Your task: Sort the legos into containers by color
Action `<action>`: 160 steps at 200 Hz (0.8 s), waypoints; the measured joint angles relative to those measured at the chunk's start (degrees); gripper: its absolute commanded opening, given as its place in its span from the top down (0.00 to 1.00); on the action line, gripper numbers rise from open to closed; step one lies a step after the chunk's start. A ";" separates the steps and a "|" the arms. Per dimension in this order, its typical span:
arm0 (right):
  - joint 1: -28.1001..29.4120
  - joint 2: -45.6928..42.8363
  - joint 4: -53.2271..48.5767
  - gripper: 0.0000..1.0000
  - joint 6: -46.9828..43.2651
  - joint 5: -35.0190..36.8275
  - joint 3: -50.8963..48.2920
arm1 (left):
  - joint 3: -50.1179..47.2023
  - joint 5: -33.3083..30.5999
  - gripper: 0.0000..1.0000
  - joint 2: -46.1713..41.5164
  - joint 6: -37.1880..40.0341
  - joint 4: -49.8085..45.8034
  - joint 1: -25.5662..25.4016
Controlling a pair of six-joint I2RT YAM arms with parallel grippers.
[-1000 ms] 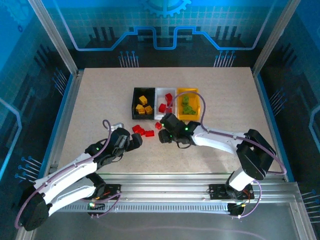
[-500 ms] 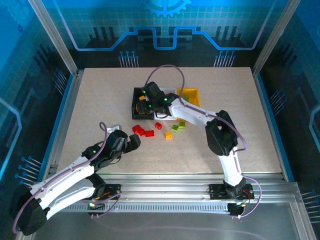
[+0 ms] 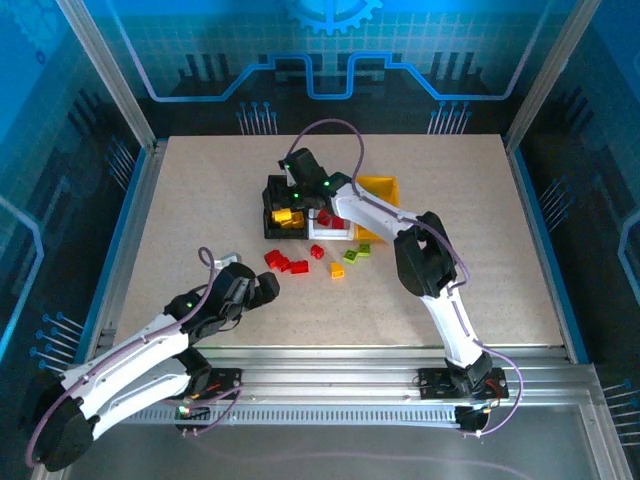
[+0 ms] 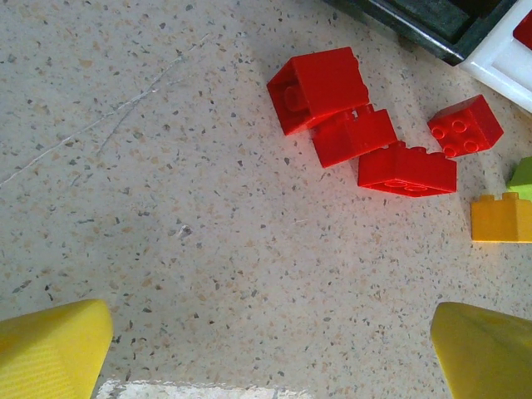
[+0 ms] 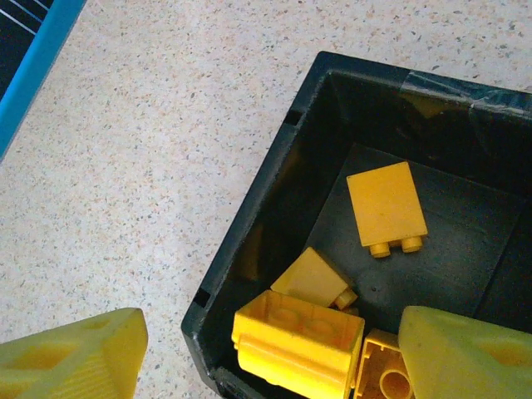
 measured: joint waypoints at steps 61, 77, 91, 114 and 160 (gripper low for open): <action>0.52 -18.67 2.38 0.18 1.55 1.64 -22.36 | -0.22 0.07 0.01 0.00 -0.04 0.48 0.00; 1.09 -24.79 3.13 0.18 2.60 2.82 -30.01 | -0.33 0.24 0.01 0.00 -0.17 0.46 0.00; 1.73 -28.55 3.41 0.18 3.39 4.11 -35.52 | -0.33 0.26 0.01 0.00 -0.17 0.59 0.00; 2.86 -32.06 3.21 0.18 4.90 6.62 -43.63 | -0.57 0.24 0.01 0.00 -0.17 0.76 0.00; 4.66 -31.54 2.84 0.21 7.23 8.24 -51.28 | -1.44 0.37 0.01 0.00 -0.22 1.11 0.00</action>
